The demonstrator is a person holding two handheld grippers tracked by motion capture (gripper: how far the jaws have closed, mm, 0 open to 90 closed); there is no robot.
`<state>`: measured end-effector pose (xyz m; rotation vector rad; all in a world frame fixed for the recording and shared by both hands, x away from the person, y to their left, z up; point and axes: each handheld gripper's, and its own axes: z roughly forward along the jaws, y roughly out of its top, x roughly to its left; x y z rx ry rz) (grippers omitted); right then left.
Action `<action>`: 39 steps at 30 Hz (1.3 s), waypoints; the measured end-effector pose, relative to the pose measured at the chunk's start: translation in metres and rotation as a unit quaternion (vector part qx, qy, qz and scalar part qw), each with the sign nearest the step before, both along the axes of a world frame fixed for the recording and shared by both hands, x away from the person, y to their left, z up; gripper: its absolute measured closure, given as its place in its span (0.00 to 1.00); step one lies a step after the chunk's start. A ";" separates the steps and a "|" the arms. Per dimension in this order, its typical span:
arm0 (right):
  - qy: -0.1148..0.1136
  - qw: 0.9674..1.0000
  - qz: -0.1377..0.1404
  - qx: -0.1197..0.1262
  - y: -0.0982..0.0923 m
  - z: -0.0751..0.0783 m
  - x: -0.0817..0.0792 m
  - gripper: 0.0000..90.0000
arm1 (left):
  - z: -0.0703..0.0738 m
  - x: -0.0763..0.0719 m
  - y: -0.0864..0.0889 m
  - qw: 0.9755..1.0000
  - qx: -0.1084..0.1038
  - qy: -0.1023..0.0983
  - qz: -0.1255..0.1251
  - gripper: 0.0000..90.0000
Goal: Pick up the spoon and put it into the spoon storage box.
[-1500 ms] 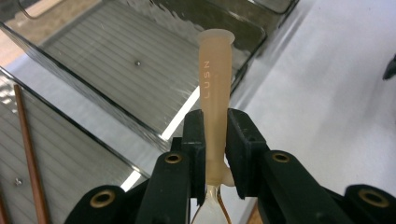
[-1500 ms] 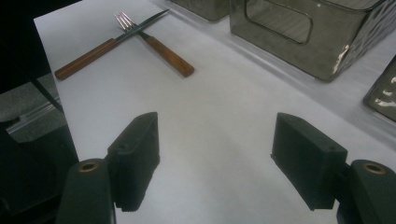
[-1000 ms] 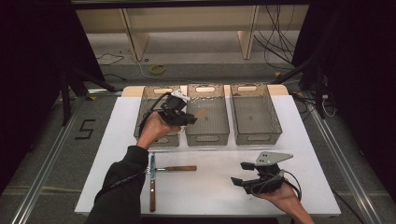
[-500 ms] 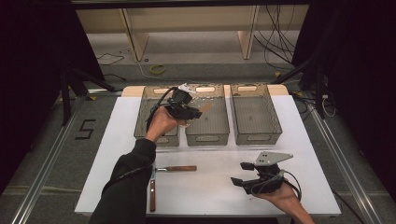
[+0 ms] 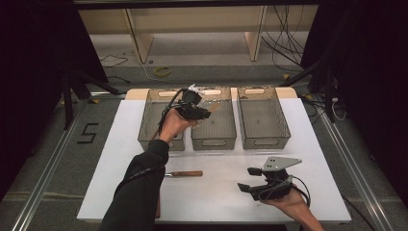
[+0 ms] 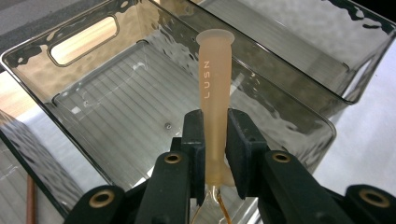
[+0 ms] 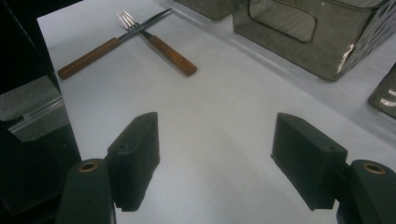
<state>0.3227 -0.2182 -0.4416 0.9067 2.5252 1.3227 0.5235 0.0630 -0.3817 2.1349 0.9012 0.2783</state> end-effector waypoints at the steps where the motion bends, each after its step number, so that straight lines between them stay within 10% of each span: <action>1: 0.001 1.000 0.001 -0.002 0.000 0.000 0.000 0.36 | -0.002 0.001 0.000 1.000 0.001 0.002 0.001 0.86; 15: 0.000 1.000 0.002 -0.001 0.001 0.000 0.000 0.36 | -0.012 0.006 -0.004 1.000 -0.010 0.002 0.015 0.83; 20: 0.001 1.000 0.002 -0.002 0.001 -0.001 0.000 0.36 | -0.008 0.002 -0.003 1.000 -0.011 -0.001 0.016 0.62; 39: -0.001 1.000 -0.004 -0.002 0.001 0.000 0.000 0.36 | 0.006 -0.047 0.028 0.999 -0.044 -0.015 0.010 0.35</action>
